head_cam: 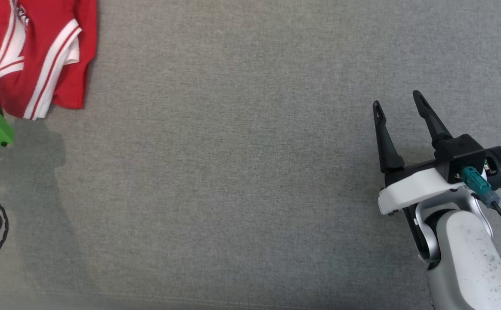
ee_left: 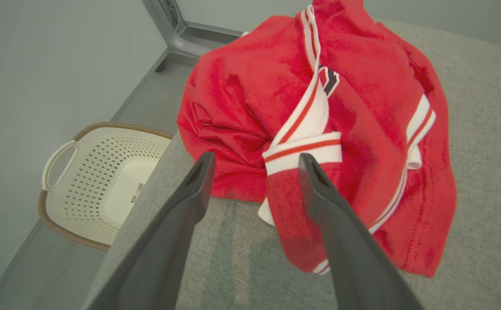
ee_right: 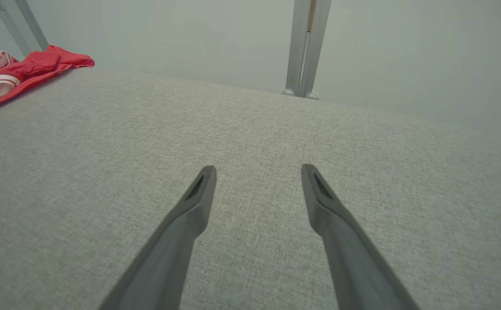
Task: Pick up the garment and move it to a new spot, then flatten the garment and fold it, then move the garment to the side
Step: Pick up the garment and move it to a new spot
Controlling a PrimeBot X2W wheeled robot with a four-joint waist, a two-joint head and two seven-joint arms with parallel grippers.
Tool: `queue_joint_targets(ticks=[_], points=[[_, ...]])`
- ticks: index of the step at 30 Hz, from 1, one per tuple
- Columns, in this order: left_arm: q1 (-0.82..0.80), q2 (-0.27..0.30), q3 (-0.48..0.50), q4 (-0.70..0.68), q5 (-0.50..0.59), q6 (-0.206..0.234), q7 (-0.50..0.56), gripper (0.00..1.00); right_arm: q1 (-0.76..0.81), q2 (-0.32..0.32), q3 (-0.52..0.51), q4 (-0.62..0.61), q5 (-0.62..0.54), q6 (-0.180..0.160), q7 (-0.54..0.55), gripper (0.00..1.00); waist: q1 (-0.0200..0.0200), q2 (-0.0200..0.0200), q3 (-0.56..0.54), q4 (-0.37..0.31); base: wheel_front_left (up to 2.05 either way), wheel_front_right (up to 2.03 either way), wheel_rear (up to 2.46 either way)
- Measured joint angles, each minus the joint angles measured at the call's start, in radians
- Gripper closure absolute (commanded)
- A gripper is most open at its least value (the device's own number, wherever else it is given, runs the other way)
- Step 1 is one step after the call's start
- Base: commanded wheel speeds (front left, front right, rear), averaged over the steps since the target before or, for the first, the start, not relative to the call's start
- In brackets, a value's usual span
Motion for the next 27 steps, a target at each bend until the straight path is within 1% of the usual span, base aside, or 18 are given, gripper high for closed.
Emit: queue_joint_targets(ticks=[2,6,7,8,10,11,14,20,27], points=[[-0.009,-0.013,-0.003,0.035,-0.015,-0.007,0.025,0.00,0.000,0.000,-0.001,-0.002,0.000,0.000,0.000,0.00,0.0000,0.0000,0.025,-0.016,0.00,0.00,0.00],[-0.028,-0.021,-0.009,0.085,-0.038,-0.038,0.065,0.00,-0.001,0.000,-0.003,-0.001,0.001,0.000,0.000,0.00,0.0000,0.0000,0.062,-0.046,0.00,0.00,0.00],[-0.035,-0.021,-0.008,0.091,-0.040,-0.039,0.065,0.03,-0.002,0.000,-0.002,-0.001,0.002,0.000,0.000,0.00,0.0000,0.0000,0.068,-0.053,0.00,0.00,0.00],[-0.039,-0.021,-0.008,0.095,-0.040,-0.040,0.065,0.49,-0.003,0.000,-0.001,0.000,0.002,0.000,-0.001,0.00,0.0000,0.0000,0.072,-0.058,0.00,0.00,0.00],[-0.047,-0.021,-0.010,0.107,-0.040,-0.048,0.059,0.86,-0.004,0.000,0.002,0.005,0.008,0.000,-0.007,0.00,0.0000,0.0000,0.075,-0.067,0.00,0.00,0.00],[-0.048,-0.021,-0.012,0.112,-0.041,-0.055,0.053,1.00,-0.004,0.000,0.004,0.010,0.011,0.000,-0.009,0.00,0.0001,0.0000,0.072,-0.069,0.00,0.00,0.00],[-0.050,-0.015,-0.025,0.123,-0.031,-0.062,0.028,1.00,-0.007,0.000,0.005,0.025,0.022,0.000,-0.019,0.00,0.0000,0.0000,0.057,-0.071,0.00,0.00,0.00],[-0.061,0.016,-0.058,0.129,0.011,-0.066,-0.016,1.00,-0.004,0.000,-0.003,0.079,0.052,0.000,-0.049,0.00,0.0001,0.0000,-0.005,-0.075,0.00,0.00,0.00],[-0.103,0.044,-0.110,0.066,0.063,-0.082,-0.049,1.00,0.039,0.000,-0.021,0.169,0.109,0.000,-0.097,0.00,0.0000,0.0000,-0.119,-0.087,0.00,0.00,0.00]])
